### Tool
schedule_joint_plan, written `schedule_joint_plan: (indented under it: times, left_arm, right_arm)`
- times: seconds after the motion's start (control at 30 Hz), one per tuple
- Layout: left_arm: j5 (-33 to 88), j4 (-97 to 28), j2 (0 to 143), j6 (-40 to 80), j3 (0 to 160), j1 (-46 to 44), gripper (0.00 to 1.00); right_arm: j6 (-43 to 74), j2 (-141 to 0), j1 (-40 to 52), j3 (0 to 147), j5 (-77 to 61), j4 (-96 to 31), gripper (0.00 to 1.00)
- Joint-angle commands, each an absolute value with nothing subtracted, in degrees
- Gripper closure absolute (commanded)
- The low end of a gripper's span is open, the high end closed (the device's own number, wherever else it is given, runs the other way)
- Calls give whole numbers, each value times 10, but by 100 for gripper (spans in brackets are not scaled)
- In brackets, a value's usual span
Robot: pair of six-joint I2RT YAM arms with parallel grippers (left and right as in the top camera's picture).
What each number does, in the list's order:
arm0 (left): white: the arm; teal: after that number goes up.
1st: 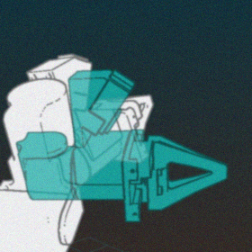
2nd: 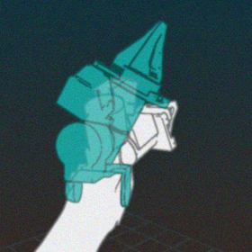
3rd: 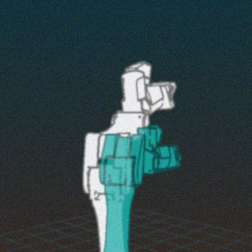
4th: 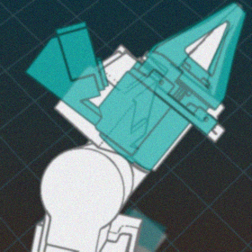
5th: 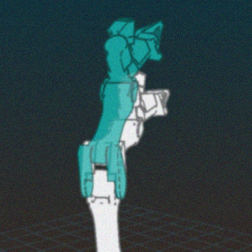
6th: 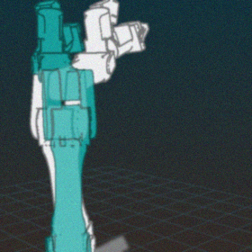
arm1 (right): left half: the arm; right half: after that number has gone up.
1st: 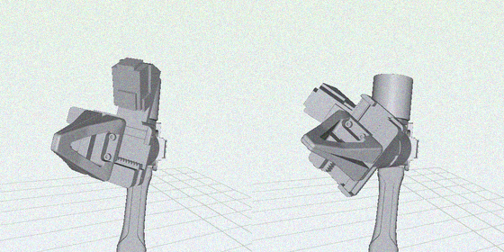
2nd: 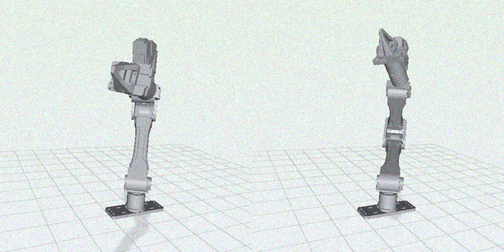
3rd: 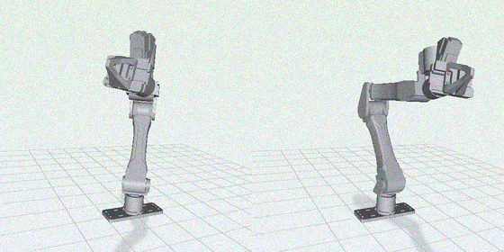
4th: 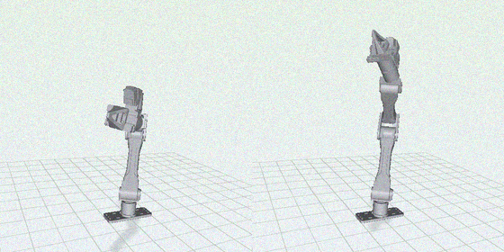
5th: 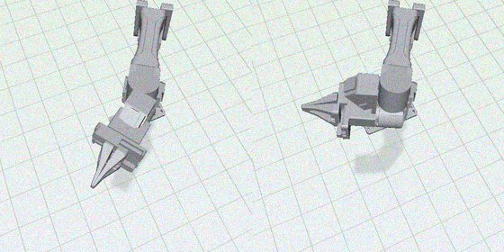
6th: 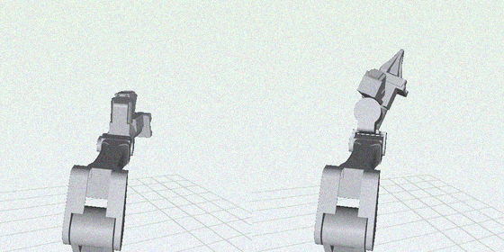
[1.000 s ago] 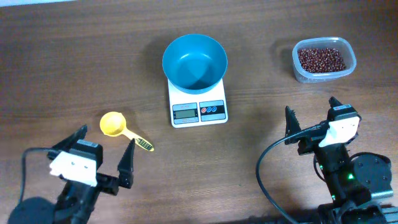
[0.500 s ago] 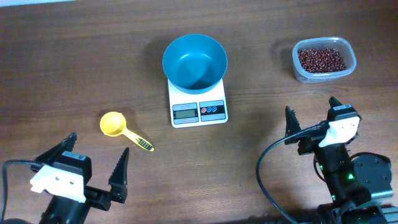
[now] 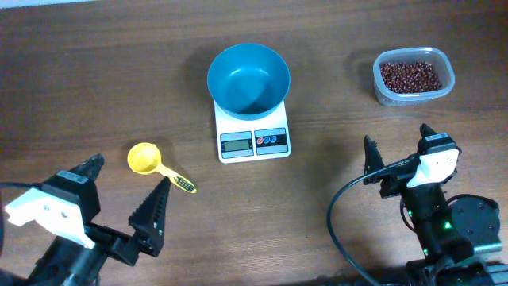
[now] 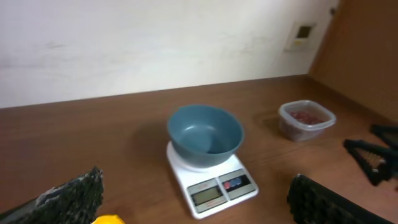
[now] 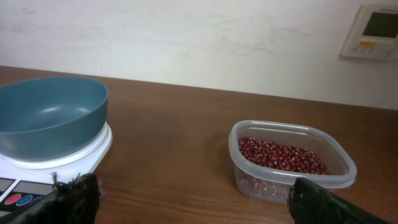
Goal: Scoop item into bowl and weigh 50g on scale
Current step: 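Move the left gripper over the yellow scoop's cup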
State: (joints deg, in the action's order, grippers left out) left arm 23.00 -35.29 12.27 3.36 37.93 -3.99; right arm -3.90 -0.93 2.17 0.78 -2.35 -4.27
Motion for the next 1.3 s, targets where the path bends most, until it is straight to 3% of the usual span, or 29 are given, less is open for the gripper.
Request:
schedule_joint_plan:
  times: [0.0,0.2,0.4,0.5,0.67,0.93,1.27]
  left_arm:
    - [266,-342,127,47,390,-36,1]
    - [268,-331,127,47,389,-36,2]
    - [266,-401,127,47,389,-36,1]
    - [237,-401,134,103,390,-36,1]
    - [216,-419,234,133,420,-36,2]
    - [32,-587,473,133,635,-36,1]
    - [168,-652,559,135,678,-36,1]
  right_arm:
    - [-41,-8,18,3,-17,-44,1]
    - [-41,-8,18,3,-17,-44,1]
    - [-41,-8,18,3,-17,-44,1]
    - [-41,-8,18,3,-17,-44,1]
    - [-41,-8,18,3,-17,-44,1]
    - [-41,-8,18,3,-17,-44,1]
    - [-41,-8,18,3,-17,-44,1]
